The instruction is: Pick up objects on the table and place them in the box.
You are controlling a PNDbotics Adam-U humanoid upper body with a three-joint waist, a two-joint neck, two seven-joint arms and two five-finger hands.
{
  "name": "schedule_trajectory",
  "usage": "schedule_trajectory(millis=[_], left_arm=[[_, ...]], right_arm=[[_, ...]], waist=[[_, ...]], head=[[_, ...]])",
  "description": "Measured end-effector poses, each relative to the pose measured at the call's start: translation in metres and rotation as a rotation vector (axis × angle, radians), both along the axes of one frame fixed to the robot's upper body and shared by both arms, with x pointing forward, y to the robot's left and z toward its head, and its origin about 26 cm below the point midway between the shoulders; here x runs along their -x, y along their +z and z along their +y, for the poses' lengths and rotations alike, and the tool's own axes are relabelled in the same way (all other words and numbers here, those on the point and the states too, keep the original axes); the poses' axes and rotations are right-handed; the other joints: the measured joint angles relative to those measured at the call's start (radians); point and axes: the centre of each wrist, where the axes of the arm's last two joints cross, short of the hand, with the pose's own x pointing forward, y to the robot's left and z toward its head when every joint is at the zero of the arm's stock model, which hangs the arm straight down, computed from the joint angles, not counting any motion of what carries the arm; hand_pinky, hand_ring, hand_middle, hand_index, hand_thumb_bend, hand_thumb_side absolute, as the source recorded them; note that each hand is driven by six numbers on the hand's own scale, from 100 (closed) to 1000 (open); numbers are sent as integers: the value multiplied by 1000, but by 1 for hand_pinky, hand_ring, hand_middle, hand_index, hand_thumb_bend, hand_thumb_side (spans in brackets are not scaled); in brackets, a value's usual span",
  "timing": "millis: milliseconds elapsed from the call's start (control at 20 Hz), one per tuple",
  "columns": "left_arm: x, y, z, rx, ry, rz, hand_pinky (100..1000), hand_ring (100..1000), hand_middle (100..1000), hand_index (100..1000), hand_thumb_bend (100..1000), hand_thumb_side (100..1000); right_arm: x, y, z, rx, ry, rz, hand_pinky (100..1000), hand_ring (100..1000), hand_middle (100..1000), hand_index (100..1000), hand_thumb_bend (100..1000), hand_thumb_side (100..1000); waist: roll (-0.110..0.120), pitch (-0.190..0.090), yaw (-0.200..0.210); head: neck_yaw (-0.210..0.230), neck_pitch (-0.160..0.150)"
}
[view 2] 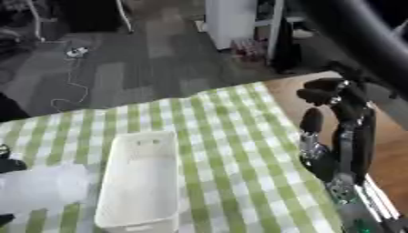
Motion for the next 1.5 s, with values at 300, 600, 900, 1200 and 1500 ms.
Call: schedule_trajectory(millis=[300,600,900,1200,1500], left_arm=[[-2,2,-2,34,-231,-145,100,100,100,349,100,819],[-14,-3,4,60,-436,-265,100,100,100,350,100,810],[-29,-7,7,76,-575,-368,100,100,100,349,108,828],[-41,-13,5,85,-608,-482,100,100,100,349,109,827],[-49,-19,-1,105,-632,-533,100,100,100,350,106,824]], right_arm=[[0,1,0,2,1,-1,323,419,563,623,100,932],[-3,7,0,-2,15,-18,327,421,563,623,100,962],[-8,19,-1,-14,38,-47,333,426,563,623,100,931],[-12,31,-2,-32,74,-73,336,428,563,624,100,931],[-15,40,-3,-48,105,-90,340,429,563,624,100,931]], waist=[[4,0,-6],[7,0,-26],[18,0,-58],[26,1,-88],[31,1,-114]], head=[[0,-10],[0,-33],[11,-45],[27,-65],[42,-80]])
